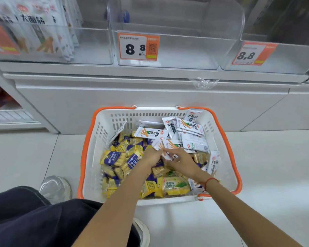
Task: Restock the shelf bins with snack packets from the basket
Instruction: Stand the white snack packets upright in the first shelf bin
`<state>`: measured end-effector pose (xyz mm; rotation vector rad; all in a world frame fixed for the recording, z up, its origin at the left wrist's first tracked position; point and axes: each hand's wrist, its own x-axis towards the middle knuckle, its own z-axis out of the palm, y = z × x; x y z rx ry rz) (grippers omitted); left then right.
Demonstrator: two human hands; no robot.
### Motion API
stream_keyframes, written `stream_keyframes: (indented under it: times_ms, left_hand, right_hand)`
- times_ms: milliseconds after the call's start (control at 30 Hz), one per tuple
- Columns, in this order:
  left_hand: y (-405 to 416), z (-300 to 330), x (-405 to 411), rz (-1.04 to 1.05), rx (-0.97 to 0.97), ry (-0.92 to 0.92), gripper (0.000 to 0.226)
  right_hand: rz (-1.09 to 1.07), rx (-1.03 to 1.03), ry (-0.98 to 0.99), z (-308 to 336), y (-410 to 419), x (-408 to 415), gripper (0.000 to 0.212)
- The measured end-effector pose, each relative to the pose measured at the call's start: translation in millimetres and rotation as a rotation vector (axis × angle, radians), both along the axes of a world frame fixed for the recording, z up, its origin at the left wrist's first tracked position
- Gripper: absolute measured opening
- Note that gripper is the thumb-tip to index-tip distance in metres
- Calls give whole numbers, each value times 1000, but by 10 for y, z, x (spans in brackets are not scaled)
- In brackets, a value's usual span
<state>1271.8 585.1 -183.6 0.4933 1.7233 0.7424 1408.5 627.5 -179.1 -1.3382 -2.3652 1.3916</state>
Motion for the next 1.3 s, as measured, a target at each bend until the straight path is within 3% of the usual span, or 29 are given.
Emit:
stream_keyframes:
  times_ms: [100,233,300,400,467,600,667,767,900,1000,1100,1167,1233,1300]
  left_hand:
    - [-132,-19,-97,172,18,-134,35]
    - [-243,96,-216,293,102,-242,22]
    - [-293,148,-259,384,153,-298,19]
    - [-331,131,-352,520,186,-346,19]
    - [-325,74,-410,571,165,-300,29]
    - [-295,17,-469,512,151,-187,57]
    - [-274,33,-498,453,166,-181,46]
    - [-246,72,-539,316,160,-140,30]
    - [-210,108,-552,212,107,-149,28]
    - [-217,97,-615,204,82,-96,19]
    - [-196,161,-674,167,99,-65,34]
    - [-166,243,-687,104,103,-80,41]
    - [-153,305,-698,34,108,-73,44]
    - [-141,356,-705,-26,139,-91,42]
  right_hand:
    - [-52,-162,78,128,-17,-2,26]
    - [-258,132,-9,139,85,59,28]
    - [-172,301,-174,116,184,77,38]
    - [144,350,-481,76,239,-25,69]
    - [269,415,-591,12,221,-114,77]
    - [239,675,-648,-90,249,-197,44]
    - [256,707,-660,-82,293,-179,34]
    - [183,511,-679,-85,317,-145,54]
    - [141,387,-701,-54,313,-164,55]
    - [-7,297,-532,92,341,-208,62]
    - [-376,-105,29,320,413,-279,61]
    - [-477,-257,247,449,473,-337,71]
    - [-410,-233,235,539,516,-396,75]
    - [-279,-161,147,619,497,-450,62]
